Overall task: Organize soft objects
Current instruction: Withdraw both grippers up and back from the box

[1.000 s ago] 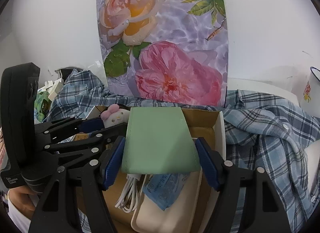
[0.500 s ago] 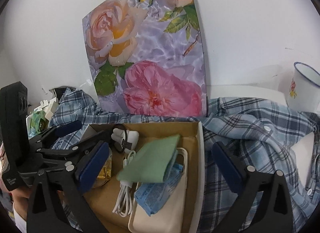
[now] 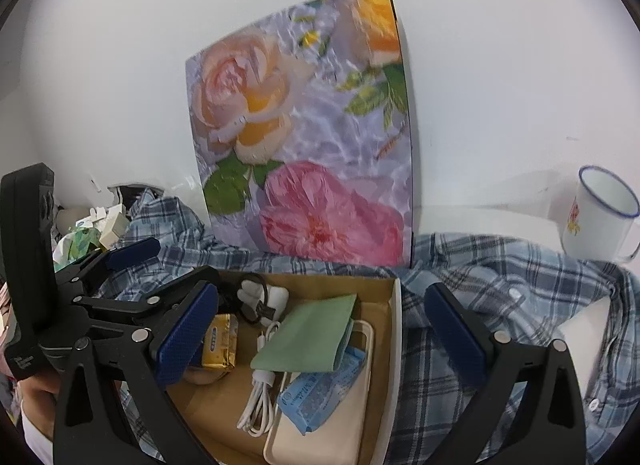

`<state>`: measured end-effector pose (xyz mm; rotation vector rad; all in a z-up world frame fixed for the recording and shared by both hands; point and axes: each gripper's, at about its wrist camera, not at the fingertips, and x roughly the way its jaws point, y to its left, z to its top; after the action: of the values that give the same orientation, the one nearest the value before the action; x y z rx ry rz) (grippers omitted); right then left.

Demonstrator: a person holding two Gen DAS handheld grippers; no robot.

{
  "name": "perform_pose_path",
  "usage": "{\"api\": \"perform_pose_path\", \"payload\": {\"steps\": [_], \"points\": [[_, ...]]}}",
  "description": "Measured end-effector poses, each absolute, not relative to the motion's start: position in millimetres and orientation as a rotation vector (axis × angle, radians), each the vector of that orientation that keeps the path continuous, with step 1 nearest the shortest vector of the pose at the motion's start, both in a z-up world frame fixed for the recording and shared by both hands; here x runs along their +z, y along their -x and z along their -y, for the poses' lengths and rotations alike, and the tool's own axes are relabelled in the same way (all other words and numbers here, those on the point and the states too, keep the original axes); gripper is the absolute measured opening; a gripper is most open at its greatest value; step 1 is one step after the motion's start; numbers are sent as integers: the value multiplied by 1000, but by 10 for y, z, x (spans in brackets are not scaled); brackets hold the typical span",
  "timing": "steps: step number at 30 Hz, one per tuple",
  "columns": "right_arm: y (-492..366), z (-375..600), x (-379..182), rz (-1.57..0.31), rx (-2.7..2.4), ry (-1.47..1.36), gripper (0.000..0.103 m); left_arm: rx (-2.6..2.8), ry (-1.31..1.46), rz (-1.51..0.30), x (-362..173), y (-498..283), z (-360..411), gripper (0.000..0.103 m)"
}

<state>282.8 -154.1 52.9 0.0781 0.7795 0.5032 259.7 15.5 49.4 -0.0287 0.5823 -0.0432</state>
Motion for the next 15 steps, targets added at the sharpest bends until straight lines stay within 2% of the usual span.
{"api": "perform_pose_path", "payload": {"steps": [15], "points": [[-2476, 1600, 1415, -585, 540, -66, 103, -11, 13, -354, 1422, -1970, -5, 103]]}}
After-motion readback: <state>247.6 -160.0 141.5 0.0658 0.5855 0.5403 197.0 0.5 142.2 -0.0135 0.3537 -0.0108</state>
